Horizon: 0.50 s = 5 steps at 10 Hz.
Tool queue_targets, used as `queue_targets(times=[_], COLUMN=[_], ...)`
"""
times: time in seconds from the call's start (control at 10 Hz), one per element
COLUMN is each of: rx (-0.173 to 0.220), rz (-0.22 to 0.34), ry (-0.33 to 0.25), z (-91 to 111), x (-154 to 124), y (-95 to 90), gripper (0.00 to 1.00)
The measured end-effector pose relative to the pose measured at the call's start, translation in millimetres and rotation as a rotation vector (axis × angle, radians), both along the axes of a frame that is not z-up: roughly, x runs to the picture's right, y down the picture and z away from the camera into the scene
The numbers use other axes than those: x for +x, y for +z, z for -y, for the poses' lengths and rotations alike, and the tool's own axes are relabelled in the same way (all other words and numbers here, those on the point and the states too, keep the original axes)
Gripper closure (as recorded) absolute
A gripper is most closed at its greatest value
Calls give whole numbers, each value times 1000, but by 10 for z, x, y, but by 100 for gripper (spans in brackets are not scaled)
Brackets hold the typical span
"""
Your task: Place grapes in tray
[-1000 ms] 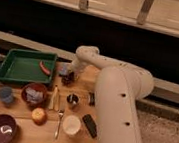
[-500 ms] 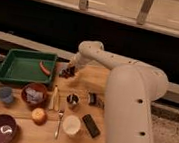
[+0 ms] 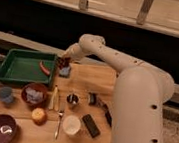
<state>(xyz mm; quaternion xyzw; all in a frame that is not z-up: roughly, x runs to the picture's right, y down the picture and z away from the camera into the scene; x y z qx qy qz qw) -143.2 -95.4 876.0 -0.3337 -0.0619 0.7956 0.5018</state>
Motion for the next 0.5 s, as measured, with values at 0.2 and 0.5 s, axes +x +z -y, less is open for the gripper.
queue_targets(times=[0.2, 0.5], rx=[27, 46], rz=[82, 251], ry=[-37, -135], z=[114, 114], x=[-458, -1251], y=[-36, -213], gripper=[100, 100])
